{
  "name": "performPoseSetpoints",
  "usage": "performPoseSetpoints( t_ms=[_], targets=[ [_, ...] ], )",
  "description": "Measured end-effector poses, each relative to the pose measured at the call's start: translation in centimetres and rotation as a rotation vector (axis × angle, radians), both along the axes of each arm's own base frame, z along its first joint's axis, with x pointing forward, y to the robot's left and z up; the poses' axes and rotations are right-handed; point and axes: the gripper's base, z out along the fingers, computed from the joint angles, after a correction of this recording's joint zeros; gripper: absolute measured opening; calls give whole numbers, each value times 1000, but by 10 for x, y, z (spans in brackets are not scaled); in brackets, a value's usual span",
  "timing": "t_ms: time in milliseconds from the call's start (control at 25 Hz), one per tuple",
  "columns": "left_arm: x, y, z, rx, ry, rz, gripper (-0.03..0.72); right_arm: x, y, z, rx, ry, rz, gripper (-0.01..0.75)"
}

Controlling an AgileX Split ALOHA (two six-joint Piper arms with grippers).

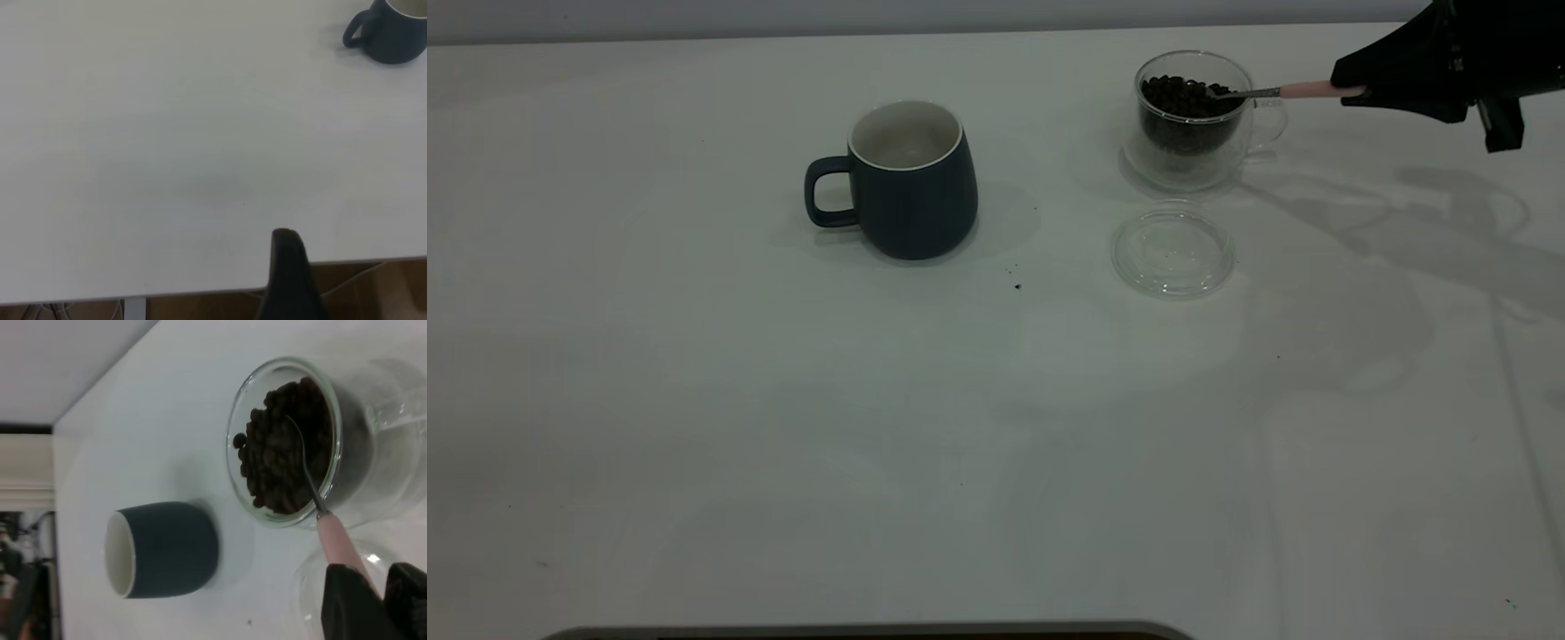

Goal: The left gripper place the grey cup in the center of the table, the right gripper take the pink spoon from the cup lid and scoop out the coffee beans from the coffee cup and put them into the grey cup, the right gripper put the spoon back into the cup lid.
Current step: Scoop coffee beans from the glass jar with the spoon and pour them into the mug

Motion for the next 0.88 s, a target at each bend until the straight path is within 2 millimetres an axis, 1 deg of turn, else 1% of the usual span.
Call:
performPoseSetpoints(
  t_ms=[120,520,680,880],
  targets=[
    [0,0,0,0,0,0,565,-1,-3,-2,34,19,-18,114],
    [0,0,0,0,0,0,565,-2,-9,1,124,71,-75,114],
    [0,0,0,0,0,0,565,-2,-15,2,147,81,-96,114],
    [0,0,0,0,0,0,565,-3,-15,5,191,76,-83,114]
  ],
)
